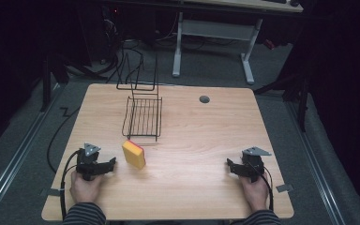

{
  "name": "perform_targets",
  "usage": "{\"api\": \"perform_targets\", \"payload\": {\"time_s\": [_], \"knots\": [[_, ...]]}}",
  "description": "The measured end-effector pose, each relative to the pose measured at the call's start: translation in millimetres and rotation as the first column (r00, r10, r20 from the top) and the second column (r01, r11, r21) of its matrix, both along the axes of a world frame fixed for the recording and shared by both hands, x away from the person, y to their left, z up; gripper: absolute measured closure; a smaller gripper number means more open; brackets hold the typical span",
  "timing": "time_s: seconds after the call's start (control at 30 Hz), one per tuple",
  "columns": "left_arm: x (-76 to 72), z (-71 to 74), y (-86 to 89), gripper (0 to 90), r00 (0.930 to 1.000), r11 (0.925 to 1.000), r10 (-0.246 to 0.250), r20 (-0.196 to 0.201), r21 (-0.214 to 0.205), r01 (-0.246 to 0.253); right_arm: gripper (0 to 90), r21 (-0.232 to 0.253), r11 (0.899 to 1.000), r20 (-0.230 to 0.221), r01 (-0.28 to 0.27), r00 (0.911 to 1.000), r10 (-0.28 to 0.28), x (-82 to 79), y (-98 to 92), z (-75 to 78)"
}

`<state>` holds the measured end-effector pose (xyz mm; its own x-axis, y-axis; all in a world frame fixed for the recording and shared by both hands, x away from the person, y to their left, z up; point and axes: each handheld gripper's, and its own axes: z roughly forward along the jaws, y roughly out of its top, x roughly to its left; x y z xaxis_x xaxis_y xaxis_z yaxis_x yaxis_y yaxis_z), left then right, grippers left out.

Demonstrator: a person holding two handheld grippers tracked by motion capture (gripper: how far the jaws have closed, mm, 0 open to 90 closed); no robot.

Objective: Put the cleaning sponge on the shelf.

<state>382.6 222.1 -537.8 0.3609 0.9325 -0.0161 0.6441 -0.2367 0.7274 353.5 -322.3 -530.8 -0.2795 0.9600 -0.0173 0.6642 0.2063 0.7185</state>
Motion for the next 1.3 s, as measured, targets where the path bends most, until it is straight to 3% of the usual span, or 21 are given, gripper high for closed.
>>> {"api": "perform_targets", "payload": {"time_s": [0.7,1.13,1.3], "knots": [[2.3,0.1,-2.9,15.3,0.9996,0.9996,0.028,0.000,-0.001,-0.028,25.7,0.000,1.000,0.000,0.000,1.0000,0.000,0.0,0.0,0.1],[0.6,0.2,-4.4,13.4,0.9999,0.9996,0.012,0.008,0.024,-0.012,25.8,-0.001,1.000,0.000,-0.001,1.0000,0.001,0.0,0.0,0.1],[0.8,0.3,-3.3,13.7,1.0000,0.9999,0.010,0.002,0.010,-0.010,25.8,-0.001,1.000,0.000,-0.002,1.0000,0.002,-0.1,0.0,0.1]]}}
